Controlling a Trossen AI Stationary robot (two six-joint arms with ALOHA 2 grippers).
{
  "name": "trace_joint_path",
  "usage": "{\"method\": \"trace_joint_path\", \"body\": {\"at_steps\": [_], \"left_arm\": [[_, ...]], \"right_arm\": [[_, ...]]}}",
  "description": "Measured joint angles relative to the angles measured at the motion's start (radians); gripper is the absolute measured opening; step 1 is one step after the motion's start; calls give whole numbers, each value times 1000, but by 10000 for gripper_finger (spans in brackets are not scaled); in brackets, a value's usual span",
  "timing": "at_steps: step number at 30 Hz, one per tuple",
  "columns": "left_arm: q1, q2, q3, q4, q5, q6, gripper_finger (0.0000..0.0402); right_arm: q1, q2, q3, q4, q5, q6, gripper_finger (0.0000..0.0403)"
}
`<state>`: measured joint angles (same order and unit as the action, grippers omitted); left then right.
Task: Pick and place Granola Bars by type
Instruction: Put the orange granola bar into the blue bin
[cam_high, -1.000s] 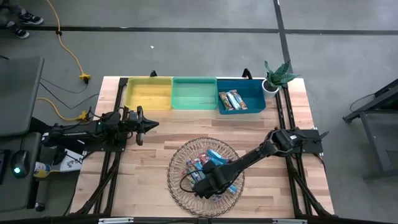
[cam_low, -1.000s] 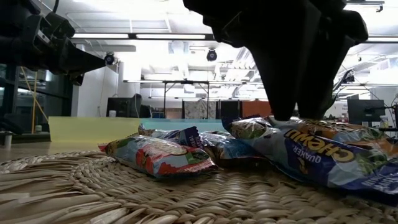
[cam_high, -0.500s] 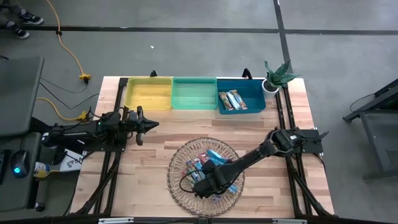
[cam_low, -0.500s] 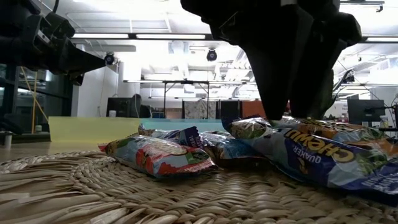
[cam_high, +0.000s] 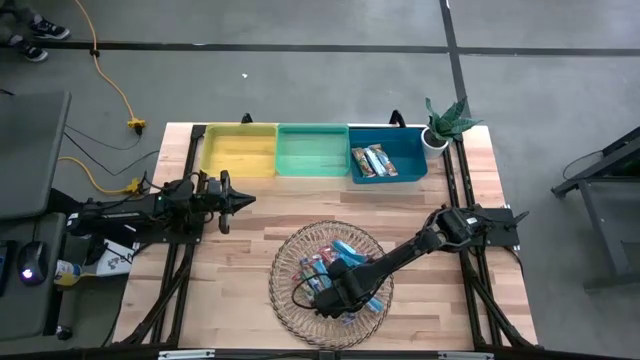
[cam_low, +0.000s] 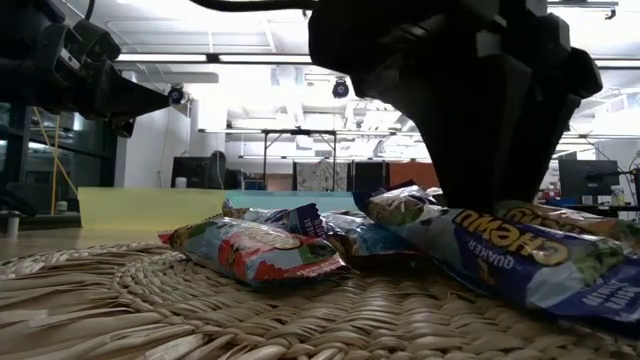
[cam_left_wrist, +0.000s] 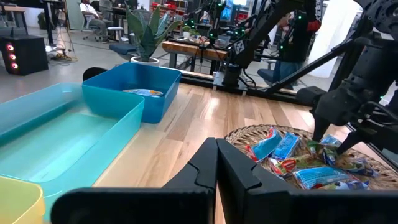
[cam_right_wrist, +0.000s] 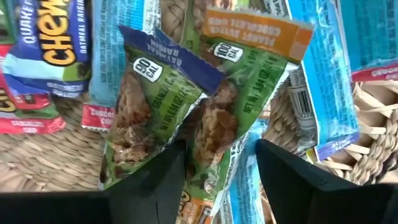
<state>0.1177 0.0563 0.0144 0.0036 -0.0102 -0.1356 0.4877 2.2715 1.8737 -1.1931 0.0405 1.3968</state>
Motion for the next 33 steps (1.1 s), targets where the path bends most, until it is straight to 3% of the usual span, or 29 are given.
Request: {"method": "trace_joint_path", "body": {"at_steps": [13,33], "left_arm": [[0,0,0,0,0,0,0],[0,0,0,0,0,0,0]], "right_arm": [[0,0,1,50,-6,-10,172],[0,-3,3,48,-15,-36,67]]}}
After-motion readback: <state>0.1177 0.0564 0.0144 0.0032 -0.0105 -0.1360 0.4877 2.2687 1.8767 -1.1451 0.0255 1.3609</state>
